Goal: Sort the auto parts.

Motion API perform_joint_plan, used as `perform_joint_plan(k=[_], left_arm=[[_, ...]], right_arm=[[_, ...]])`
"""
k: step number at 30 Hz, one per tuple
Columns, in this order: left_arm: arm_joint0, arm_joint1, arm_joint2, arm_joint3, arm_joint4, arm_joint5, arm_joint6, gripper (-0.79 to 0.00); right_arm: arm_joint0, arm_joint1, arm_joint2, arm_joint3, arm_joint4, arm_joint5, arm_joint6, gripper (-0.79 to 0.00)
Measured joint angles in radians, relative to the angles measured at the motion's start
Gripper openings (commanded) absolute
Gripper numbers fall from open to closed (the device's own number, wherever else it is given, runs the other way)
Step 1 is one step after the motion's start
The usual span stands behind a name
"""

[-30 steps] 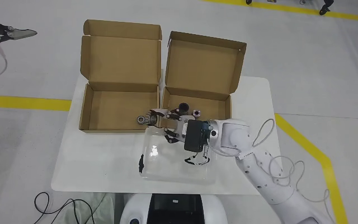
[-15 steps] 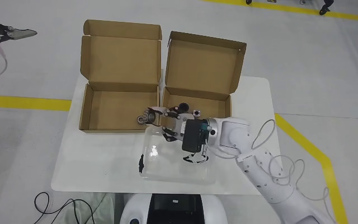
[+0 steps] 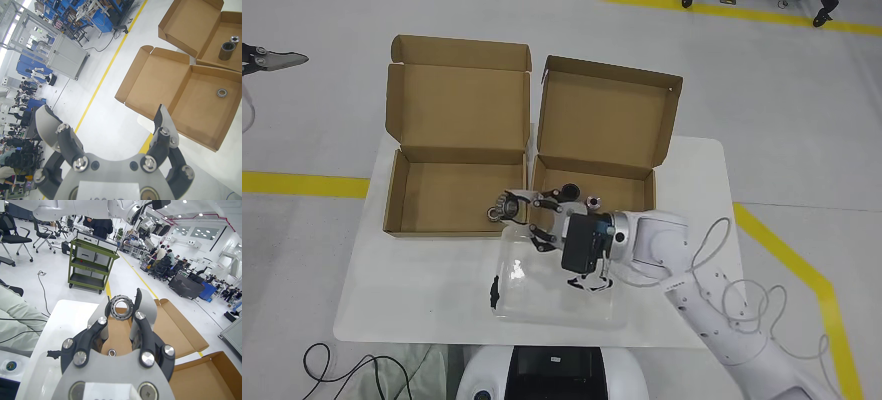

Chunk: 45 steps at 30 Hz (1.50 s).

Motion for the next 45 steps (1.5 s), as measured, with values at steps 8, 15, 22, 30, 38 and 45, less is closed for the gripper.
perform_joint_plan(k=[8,15,22,30,38,45], left_arm=[[0.0,0.0,0.0,0.0,0.0,0.0,0.0,0.0],[0.0,0.0,0.0,0.0,0.0,0.0,0.0,0.0],[0.0,0.0,0.0,0.0,0.0,0.0,0.0,0.0],[0.0,0.0,0.0,0.0,0.0,0.0,0.0,0.0],[0.0,0.0,0.0,0.0,0.0,0.0,0.0,0.0],[0.0,0.0,0.0,0.0,0.0,0.0,0.0,0.0]], right_arm=[[0.018,-0.016,-0.047,0.057,0.002,0.035,0.037,-0.785],[0.075,-0.049,-0.12,0.18,0.038,0.081,0.07,-0.785],[0.135,-0.096,-0.192,0.314,0.087,0.176,0.158,-0.785],[0.248,-0.174,-0.284,0.522,0.155,0.248,0.244,-0.785],[0.355,-0.271,-0.373,0.71,0.227,0.272,0.313,-0.785],[0.427,-0.365,-0.435,0.897,0.272,0.278,0.328,-0.785]])
